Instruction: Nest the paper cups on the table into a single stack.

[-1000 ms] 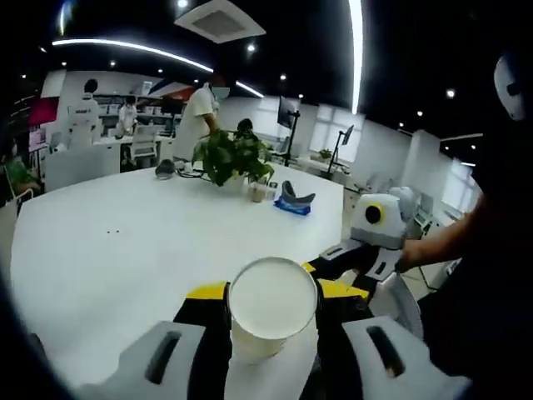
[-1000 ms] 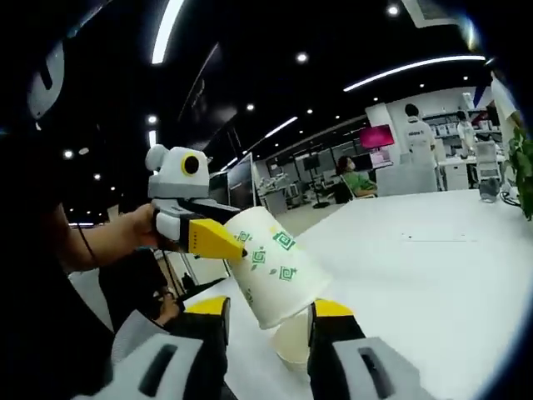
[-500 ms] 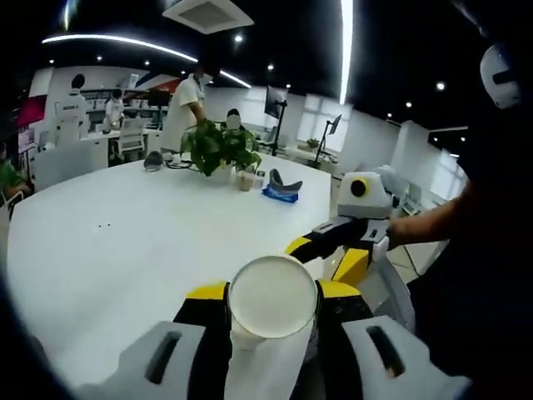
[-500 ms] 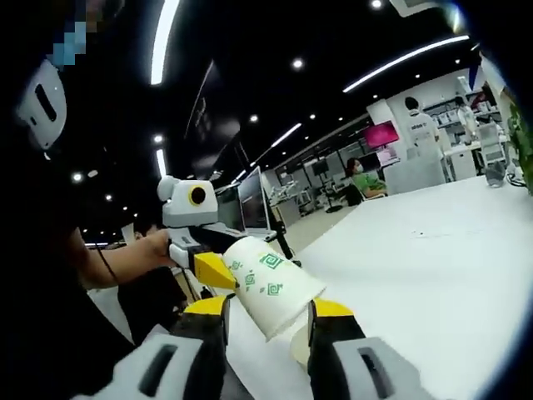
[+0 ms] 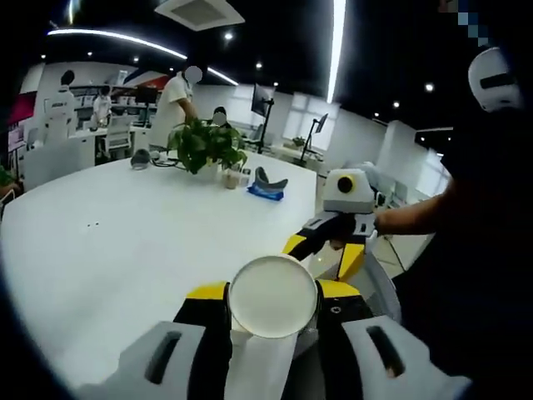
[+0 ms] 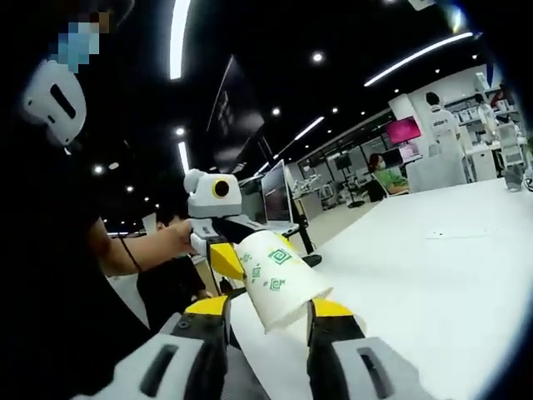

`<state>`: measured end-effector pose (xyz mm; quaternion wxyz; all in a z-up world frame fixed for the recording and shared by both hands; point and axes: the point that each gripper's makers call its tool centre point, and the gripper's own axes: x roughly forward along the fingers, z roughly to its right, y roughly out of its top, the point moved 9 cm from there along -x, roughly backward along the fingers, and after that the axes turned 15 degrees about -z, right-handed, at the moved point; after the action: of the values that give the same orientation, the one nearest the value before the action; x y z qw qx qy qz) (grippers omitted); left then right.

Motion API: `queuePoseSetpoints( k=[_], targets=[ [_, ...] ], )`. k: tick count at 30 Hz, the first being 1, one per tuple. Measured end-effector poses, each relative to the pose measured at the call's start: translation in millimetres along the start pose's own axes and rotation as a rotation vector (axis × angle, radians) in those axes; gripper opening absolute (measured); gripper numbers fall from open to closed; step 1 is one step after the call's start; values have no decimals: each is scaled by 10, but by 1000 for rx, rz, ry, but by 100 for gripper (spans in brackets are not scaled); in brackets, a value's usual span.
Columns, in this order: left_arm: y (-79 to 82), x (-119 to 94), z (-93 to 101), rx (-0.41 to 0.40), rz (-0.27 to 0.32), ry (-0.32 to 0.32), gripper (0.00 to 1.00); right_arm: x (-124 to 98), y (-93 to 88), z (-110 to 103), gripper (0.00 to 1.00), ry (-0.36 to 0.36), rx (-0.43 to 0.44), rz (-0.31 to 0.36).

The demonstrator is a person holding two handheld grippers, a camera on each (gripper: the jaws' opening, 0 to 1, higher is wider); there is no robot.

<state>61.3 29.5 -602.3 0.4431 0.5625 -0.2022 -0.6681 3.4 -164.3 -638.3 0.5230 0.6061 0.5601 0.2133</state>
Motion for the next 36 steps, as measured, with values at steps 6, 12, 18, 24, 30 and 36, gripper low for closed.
queuePoseSetpoints(
  k=[6, 12, 18, 24, 30, 36],
  targets=[
    [5, 1, 7, 16, -9, -19, 38, -6, -12, -3, 32, 13, -13, -18],
    [9, 8, 17, 15, -8, -34, 38, 2, -11, -5, 32, 20, -6, -15],
    [-96, 45, 22, 66, -105, -18, 37, -22, 37, -4, 28, 30, 12, 25],
    [-158, 125, 77, 79, -136, -37, 37, -50, 110, 16, 23, 37, 36, 68],
    [-202, 180, 103, 77, -155, -40, 37, -67, 128, 21, 16, 42, 49, 79],
    [-255, 281, 143, 78, -184, -34, 37, -67, 163, 15, 6, 45, 43, 72]
  ],
)
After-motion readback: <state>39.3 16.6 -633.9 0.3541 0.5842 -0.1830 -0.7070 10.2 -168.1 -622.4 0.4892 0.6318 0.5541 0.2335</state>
